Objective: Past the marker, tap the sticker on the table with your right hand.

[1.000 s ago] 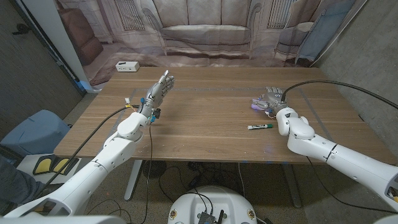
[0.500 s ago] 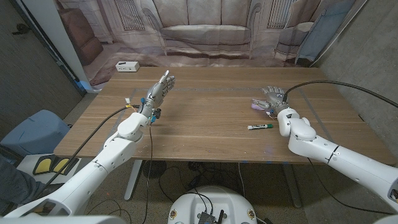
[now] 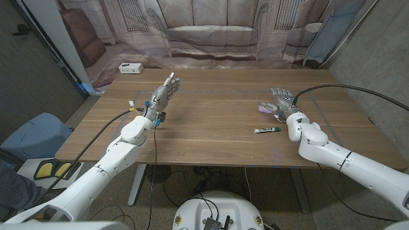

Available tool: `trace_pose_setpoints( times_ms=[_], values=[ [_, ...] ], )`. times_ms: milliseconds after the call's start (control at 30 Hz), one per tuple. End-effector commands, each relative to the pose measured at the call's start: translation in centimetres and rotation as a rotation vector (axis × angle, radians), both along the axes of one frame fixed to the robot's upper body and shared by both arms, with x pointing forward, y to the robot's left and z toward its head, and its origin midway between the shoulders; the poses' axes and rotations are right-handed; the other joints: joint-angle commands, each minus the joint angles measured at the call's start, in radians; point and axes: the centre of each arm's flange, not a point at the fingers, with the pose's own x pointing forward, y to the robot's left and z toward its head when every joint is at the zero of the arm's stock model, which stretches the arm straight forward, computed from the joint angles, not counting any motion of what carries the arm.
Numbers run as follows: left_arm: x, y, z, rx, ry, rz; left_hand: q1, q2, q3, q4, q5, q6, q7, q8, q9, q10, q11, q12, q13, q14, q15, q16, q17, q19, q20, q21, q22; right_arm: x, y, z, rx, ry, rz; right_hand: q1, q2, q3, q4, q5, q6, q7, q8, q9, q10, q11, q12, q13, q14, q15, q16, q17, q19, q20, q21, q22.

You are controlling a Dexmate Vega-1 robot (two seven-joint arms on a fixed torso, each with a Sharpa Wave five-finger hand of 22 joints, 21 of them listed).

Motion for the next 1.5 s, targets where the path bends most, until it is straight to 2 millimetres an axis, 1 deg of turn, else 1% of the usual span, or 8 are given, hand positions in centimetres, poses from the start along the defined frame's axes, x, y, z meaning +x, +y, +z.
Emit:
trace_pose_setpoints(
  times_ms=[33, 233, 533, 667, 933, 967, 1300, 1500],
  values=[
    [0.1, 0.1, 0.2, 0.005, -0.005, -0.002, 0.004, 0.01, 0.001, -0.008, -0.003, 0.008, -0.002, 0.0, 0.002, 0.011, -0.001, -0.002, 0.0, 0.005, 0.003, 0.002, 0.003, 0.005, 0.005, -0.005, 0.005, -0.4, 0.1, 0.3, 0.062, -0.056, 0.06, 0.009, 0.001, 0.005, -0.007, 0.0, -0.058, -0.002, 0.005, 0.005, -0.126, 0.003, 0.009, 0.003, -0.203, -0.001, 0.008, 0.002, -0.105, -0.02, 0.013, 0.003],
    [0.1, 0.2, 0.4, 0.007, -0.006, -0.002, 0.005, 0.011, 0.001, -0.008, -0.003, 0.008, -0.003, 0.0, 0.002, 0.012, 0.002, -0.002, 0.0, 0.006, 0.003, 0.002, 0.003, 0.005, 0.004, -0.005, 0.005, -0.5, -0.2, 0.2, 0.139, -0.106, 0.133, 0.021, -0.002, 0.01, -0.016, 0.0, -0.04, 0.009, 0.006, 0.005, -0.067, 0.0, 0.029, 0.002, -0.137, -0.019, 0.025, -0.003, -0.015, -0.07, 0.033, 0.0],
    [0.1, 0.5, 0.5, 0.009, -0.011, -0.001, 0.005, 0.012, 0.002, -0.01, -0.004, 0.009, -0.003, -0.001, 0.002, 0.012, 0.001, -0.002, 0.0, 0.007, 0.003, 0.002, 0.003, 0.005, 0.003, -0.005, 0.005, -0.6, -0.8, 0.1, 0.282, -0.16, 0.24, 0.038, -0.005, 0.017, -0.028, 0.0, 0.058, 0.014, 0.031, 0.001, 0.011, 0.005, 0.048, -0.001, -0.07, -0.03, 0.036, -0.008, 0.055, -0.09, 0.038, -0.003],
    [0.1, 0.5, 0.5, 0.007, -0.01, -0.003, 0.005, 0.012, 0.002, -0.011, -0.004, 0.009, -0.003, -0.001, 0.002, 0.014, 0.002, -0.001, 0.0, 0.007, 0.003, 0.002, 0.003, 0.005, 0.003, -0.005, 0.005, -0.6, -1.2, 0.0, 0.345, -0.181, 0.297, 0.056, -0.005, 0.024, -0.037, 0.001, 0.119, 0.024, 0.036, -0.001, 0.053, 0.014, 0.052, -0.003, -0.011, -0.039, 0.045, -0.01, 0.15, -0.11, 0.053, -0.004],
    [0.2, 0.2, 0.5, 0.009, -0.012, -0.009, 0.006, 0.014, 0.003, -0.012, -0.004, 0.01, -0.003, -0.001, 0.002, 0.012, -0.001, -0.002, 0.0, 0.008, 0.003, 0.001, 0.003, 0.005, 0.003, -0.005, 0.005, -1.2, -1.3, 0.2, 0.356, -0.22, 0.337, 0.075, -0.009, 0.029, -0.045, 0.002, 0.152, 0.045, 0.034, -0.003, 0.096, 0.013, 0.059, -0.004, 0.033, -0.046, 0.049, -0.012, 0.218, -0.119, 0.06, -0.006],
    [0.2, 0.2, 0.5, 0.01, -0.012, -0.01, 0.006, 0.014, 0.003, -0.012, -0.004, 0.01, -0.002, -0.001, 0.002, 0.012, -0.001, -0.002, 0.0, 0.007, 0.003, 0.001, 0.003, 0.005, 0.003, -0.005, 0.005, -1.2, -1.3, 0.3, 0.363, -0.225, 0.346, 0.078, -0.01, 0.03, -0.047, 0.002, 0.155, 0.046, 0.033, -0.003, 0.104, 0.009, 0.059, -0.004, 0.041, -0.047, 0.05, -0.012, 0.229, -0.131, 0.061, -0.006],
    [0.1, 0.0, 0.7, 0.015, -0.016, -0.008, 0.006, 0.015, 0.004, -0.014, -0.004, 0.009, -0.003, -0.002, 0.002, 0.012, 0.001, -0.003, 0.0, 0.007, 0.003, 0.001, 0.003, 0.006, 0.003, -0.004, 0.005, -1.5, -1.4, 0.6, 0.431, -0.241, 0.415, 0.09, -0.014, 0.031, -0.05, 0.002, 0.192, 0.061, 0.036, -0.004, 0.141, 0.016, 0.065, -0.005, 0.073, -0.043, 0.051, -0.015, 0.262, -0.132, 0.058, -0.008],
    [0.1, 0.0, 0.7, 0.012, -0.017, -0.008, 0.007, 0.015, 0.004, -0.015, -0.004, 0.01, -0.003, -0.001, 0.002, 0.012, 0.0, -0.003, 0.0, 0.009, 0.004, 0.001, 0.003, 0.006, 0.002, -0.004, 0.005, -1.5, -1.5, 0.7, 0.507, -0.243, 0.471, 0.092, -0.016, 0.03, -0.048, 0.001, 0.252, 0.057, 0.051, -0.004, 0.142, 0.019, 0.058, -0.005, 0.074, -0.042, 0.044, -0.014, 0.261, -0.13, 0.045, -0.008]
  ],
)
